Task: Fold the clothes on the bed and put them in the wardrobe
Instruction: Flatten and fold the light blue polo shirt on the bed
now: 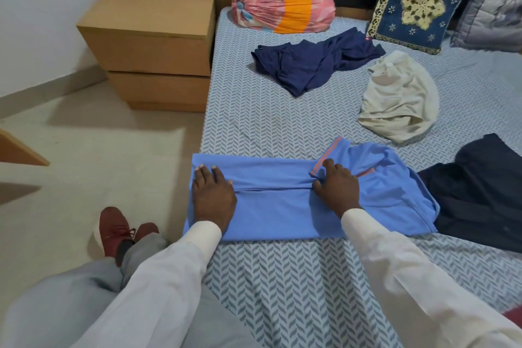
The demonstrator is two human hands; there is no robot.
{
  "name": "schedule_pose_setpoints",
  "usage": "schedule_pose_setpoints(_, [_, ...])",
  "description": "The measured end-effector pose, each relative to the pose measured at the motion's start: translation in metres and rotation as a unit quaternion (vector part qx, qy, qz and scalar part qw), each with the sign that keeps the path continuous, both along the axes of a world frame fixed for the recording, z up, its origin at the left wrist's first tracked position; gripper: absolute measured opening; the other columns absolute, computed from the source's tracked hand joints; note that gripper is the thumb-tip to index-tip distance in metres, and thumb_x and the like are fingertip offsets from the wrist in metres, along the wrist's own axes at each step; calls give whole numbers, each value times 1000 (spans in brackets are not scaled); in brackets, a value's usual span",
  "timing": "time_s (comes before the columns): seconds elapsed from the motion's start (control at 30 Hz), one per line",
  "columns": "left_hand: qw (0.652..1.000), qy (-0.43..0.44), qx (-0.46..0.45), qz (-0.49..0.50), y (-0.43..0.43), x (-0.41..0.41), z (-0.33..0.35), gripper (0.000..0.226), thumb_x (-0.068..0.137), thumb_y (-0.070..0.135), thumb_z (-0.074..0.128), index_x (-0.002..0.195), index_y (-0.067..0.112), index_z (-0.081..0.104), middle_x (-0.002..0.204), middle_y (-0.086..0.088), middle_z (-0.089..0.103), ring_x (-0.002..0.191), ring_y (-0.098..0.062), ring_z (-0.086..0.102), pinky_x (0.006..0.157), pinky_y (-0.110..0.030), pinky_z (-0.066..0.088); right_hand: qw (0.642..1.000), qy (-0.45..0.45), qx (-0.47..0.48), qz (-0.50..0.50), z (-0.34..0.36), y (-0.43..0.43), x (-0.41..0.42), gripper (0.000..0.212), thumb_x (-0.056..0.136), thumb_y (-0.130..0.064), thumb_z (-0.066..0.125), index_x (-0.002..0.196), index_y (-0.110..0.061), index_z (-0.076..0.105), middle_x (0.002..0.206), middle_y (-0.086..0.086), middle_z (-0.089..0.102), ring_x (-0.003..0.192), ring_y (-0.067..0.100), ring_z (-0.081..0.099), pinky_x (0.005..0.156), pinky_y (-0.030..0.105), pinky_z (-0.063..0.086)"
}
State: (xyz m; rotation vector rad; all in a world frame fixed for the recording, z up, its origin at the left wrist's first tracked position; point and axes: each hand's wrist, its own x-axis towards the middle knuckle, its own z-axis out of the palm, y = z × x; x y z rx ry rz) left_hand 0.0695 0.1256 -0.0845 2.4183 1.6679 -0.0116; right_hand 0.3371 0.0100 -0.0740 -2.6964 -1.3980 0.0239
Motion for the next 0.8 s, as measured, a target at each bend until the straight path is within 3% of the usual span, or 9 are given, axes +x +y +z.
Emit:
schedule_pose_setpoints(0.17, [997,69,-1,-41,21,0,2,64,104,38,23,153,-2,14,160,-23,14,149,-35,11,121,-48,8,1000,6,-9,-11,1,5,7,47,86,-53,59,105,-12,50,100,14,63,98,35,62,75,43,45])
schedule_pose_setpoints(0.23, [997,60,-30,-24,25,3,1,68,102,40,24,154,-1,8,161,-22,7,149,-35,5,121,-49,2,1000,-4,-25,-12,2,5,8,50,89,-59,54,106,-12,50,102,13,63,100,35,62,80,45,45])
schedule_pose_setpoints(0.33, [1000,17,-3,-20,25,17,5,68,99,38,23,152,-3,14,159,-25,11,149,-38,7,121,-49,3,999,-7,-42,-30,3,7,8,51,89,-58,54,110,-12,49,106,13,64,102,34,62,82,43,44])
schedule_pose_setpoints(0.43, [985,-50,-43,-162,10,47,12,65,103,40,16,155,4,5,162,-19,2,150,-32,0,121,-43,2,998,8,-51,-37,7,15,6,50,82,-52,61,111,-13,50,106,12,65,100,33,63,80,41,42])
schedule_pose_setpoints(0.53, [954,-25,-134,-267,-13,72,11,70,102,53,20,156,17,-6,162,-11,-12,150,-28,-11,121,-45,-3,998,23,-63,-14,13,18,7,47,80,-42,65,115,-14,48,108,12,65,99,34,64,77,39,43])
schedule_pose_setpoints(0.6, [944,29,-146,-293,-19,74,2,83,88,73,0,155,24,-13,160,-6,-23,148,-28,-20,119,-49,-10,995,86,14,-58,15,11,9,42,83,-31,62,118,-15,47,108,15,65,99,37,64,75,41,45])
schedule_pose_setpoints(0.7, [938,70,-117,-318,-21,68,-7,124,44,86,-36,152,27,-21,154,-2,-34,145,-28,-28,116,-54,-17,932,224,196,-205,11,-10,15,46,82,-20,60,125,-17,41,104,19,64,95,40,62,72,39,41])
schedule_pose_setpoints(0.8, [941,70,-111,-313,-23,70,-8,127,40,86,-40,151,28,-23,155,-4,-34,144,-27,-30,115,-55,-19,887,271,276,-252,5,-27,24,62,81,-19,62,136,-19,33,102,17,64,94,36,62,72,35,44])
